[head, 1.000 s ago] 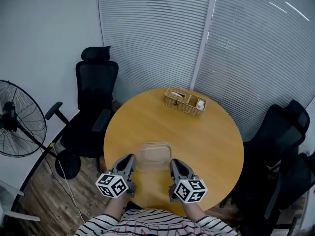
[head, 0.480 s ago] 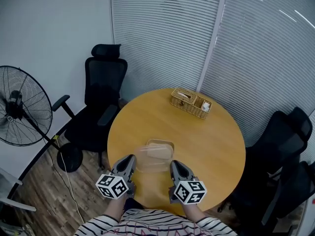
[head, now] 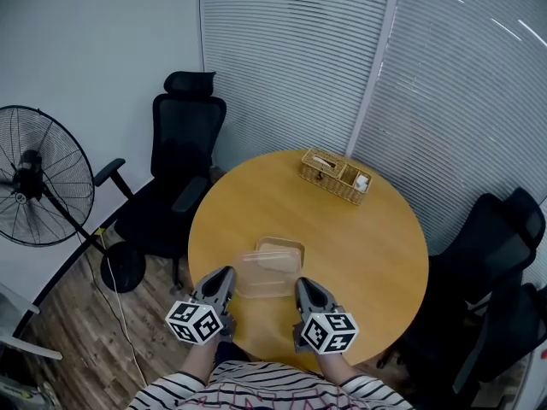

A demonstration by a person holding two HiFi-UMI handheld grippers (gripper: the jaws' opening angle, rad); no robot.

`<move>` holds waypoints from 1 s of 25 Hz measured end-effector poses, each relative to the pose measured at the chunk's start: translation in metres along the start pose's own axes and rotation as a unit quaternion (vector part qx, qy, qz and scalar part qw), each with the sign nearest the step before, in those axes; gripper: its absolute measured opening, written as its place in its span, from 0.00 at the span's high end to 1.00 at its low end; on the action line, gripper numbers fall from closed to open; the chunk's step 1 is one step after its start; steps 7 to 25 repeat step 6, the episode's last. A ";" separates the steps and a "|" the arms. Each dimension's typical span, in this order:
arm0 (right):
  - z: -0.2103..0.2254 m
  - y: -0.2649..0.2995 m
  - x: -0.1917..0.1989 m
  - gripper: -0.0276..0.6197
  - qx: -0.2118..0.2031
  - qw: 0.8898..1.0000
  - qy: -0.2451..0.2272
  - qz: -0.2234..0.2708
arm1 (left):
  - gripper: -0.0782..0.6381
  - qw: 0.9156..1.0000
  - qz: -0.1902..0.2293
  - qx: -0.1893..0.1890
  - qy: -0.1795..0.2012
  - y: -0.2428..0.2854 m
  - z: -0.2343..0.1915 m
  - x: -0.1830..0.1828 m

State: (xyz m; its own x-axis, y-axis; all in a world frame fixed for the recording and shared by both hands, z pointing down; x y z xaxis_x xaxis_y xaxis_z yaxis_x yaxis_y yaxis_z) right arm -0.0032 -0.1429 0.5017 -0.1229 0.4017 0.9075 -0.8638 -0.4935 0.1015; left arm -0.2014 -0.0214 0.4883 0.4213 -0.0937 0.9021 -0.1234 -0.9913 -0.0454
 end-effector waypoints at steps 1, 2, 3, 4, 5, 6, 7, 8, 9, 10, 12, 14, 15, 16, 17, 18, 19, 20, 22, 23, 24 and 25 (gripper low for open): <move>0.001 0.000 0.000 0.90 0.000 1.000 0.000 0.000 | 0.84 1.000 -0.001 0.000 0.000 0.000 0.000 0.001; 0.002 0.000 0.000 0.90 0.000 1.000 0.000 0.000 | 0.84 1.000 -0.001 0.000 0.001 0.001 0.001 0.001; 0.003 0.000 0.000 0.90 0.000 1.000 -0.001 0.000 | 0.84 1.000 -0.001 0.000 0.001 0.002 0.001 0.001; 0.003 0.001 -0.001 0.90 -0.001 1.000 -0.001 0.000 | 0.84 1.000 -0.001 0.001 0.002 0.002 0.002 0.001; 0.004 0.001 -0.002 0.90 -0.001 1.000 -0.001 0.000 | 0.84 1.000 -0.001 0.001 0.003 0.003 0.002 0.000; 0.004 0.002 -0.003 0.90 -0.001 1.000 -0.001 0.000 | 0.84 1.000 -0.001 0.001 0.004 0.004 0.003 0.000; 0.004 0.002 -0.003 0.90 -0.001 1.000 -0.001 0.000 | 0.84 1.000 -0.001 0.001 0.004 0.004 0.003 0.000; 0.004 0.002 -0.003 0.90 -0.001 1.000 -0.001 0.000 | 0.84 1.000 -0.001 0.001 0.004 0.004 0.003 0.000; 0.004 0.002 -0.003 0.90 -0.001 1.000 -0.001 0.000 | 0.84 1.000 -0.001 0.001 0.004 0.004 0.003 0.000; 0.004 0.002 -0.003 0.90 -0.001 1.000 -0.001 0.000 | 0.84 1.000 -0.001 0.001 0.004 0.004 0.003 0.000; 0.004 0.002 -0.003 0.90 -0.001 1.000 -0.001 0.000 | 0.84 1.000 -0.001 0.001 0.004 0.004 0.003 0.000; 0.004 0.002 -0.003 0.90 -0.001 1.000 -0.001 0.000 | 0.84 1.000 -0.001 0.001 0.004 0.004 0.003 0.000; 0.004 0.002 -0.003 0.90 -0.001 1.000 -0.001 0.000 | 0.84 1.000 -0.001 0.001 0.004 0.004 0.003 0.000; 0.004 0.002 -0.003 0.90 -0.001 1.000 -0.001 0.000 | 0.84 1.000 -0.001 0.001 0.004 0.004 0.003 0.000; 0.004 0.002 -0.003 0.90 -0.001 1.000 -0.001 0.000 | 0.84 1.000 -0.001 0.001 0.004 0.004 0.003 0.000; 0.004 0.002 -0.003 0.90 -0.001 1.000 -0.001 0.000 | 0.84 1.000 -0.001 0.001 0.004 0.004 0.003 0.000; 0.004 0.002 -0.003 0.90 -0.001 1.000 -0.001 0.000 | 0.84 1.000 -0.001 0.001 0.004 0.004 0.003 0.000; 0.004 0.002 -0.003 0.90 -0.001 1.000 -0.001 0.000 | 0.84 1.000 -0.001 0.001 0.004 0.004 0.003 0.000; 0.004 0.002 -0.003 0.90 -0.001 1.000 -0.001 0.000 | 0.84 1.000 -0.001 0.001 0.004 0.004 0.003 0.000; 0.004 0.002 -0.003 0.90 -0.001 1.000 -0.001 0.000 | 0.84 1.000 -0.001 0.001 0.004 0.004 0.003 0.000; 0.004 0.002 -0.003 0.90 -0.001 1.000 -0.001 0.000 | 0.84 1.000 -0.001 0.001 0.004 0.004 0.003 0.000; 0.004 0.002 -0.003 0.90 -0.001 1.000 -0.001 0.000 | 0.84 1.000 -0.001 0.001 0.004 0.004 0.003 0.000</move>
Point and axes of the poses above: the fingertips, and each gripper's own axes: y forward along the fingers, z to its right, x out of its underside, the point moved 6 cm from there along -y, backward along the fingers, and after that the axes turned 7 degrees about z, right-handed, at the moved point
